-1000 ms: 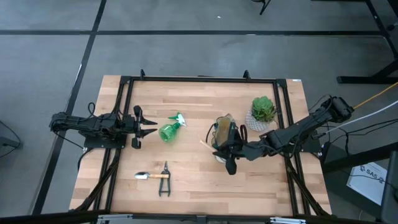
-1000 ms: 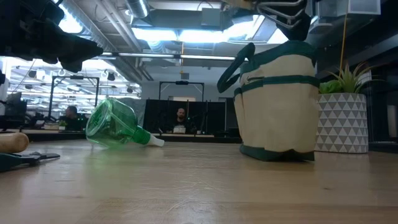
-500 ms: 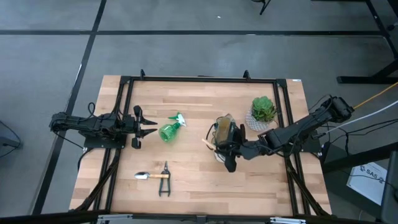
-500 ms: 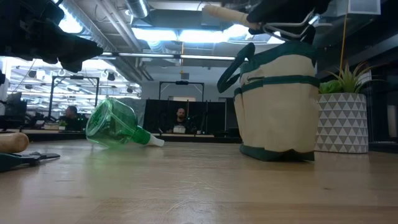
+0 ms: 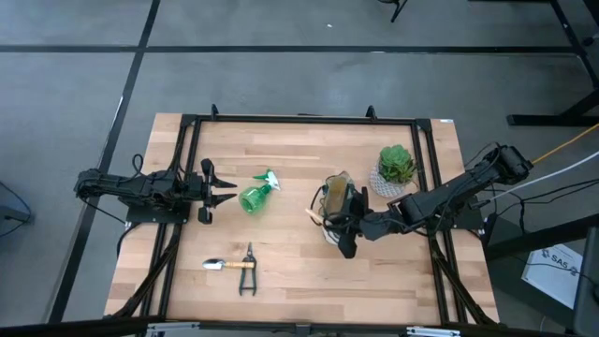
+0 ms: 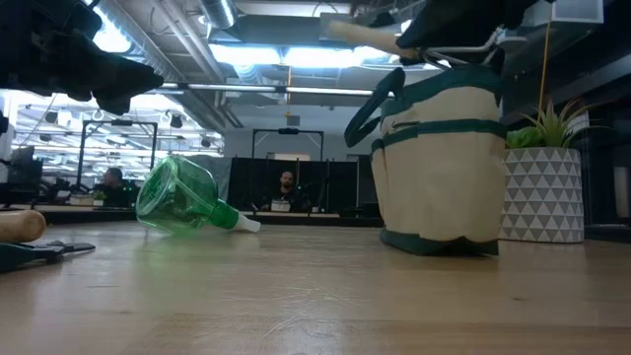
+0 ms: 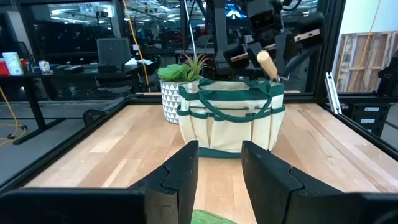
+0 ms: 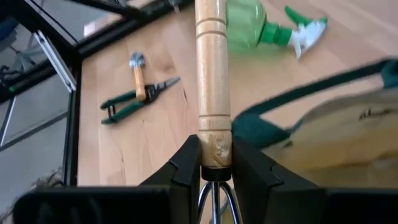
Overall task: Pick & Place Garden tools in Gardening bag
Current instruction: Put the light brown rake into the white gardening bag
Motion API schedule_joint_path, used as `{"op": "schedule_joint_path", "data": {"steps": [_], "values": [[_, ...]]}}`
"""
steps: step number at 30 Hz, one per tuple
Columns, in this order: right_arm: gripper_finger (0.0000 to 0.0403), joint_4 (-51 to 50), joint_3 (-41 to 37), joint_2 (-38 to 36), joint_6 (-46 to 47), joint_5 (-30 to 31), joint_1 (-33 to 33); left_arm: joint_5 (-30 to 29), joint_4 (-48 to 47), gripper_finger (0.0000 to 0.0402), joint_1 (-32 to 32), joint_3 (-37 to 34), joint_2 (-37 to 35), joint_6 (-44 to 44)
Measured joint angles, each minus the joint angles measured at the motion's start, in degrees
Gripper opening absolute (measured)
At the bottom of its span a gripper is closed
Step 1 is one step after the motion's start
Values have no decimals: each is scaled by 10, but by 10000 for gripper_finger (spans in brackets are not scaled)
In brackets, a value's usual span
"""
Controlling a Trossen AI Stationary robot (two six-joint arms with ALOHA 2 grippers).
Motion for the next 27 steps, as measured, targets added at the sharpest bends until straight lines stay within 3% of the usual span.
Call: {"op": "schedule_joint_path", "data": {"steps": [7,27], "values": [[73,-37,0,0,35,-9,0,0,0,118,0,0,0,0],[73,-34,0,-22,10,-33,0,0,0,118,0,0,0,0]]}}
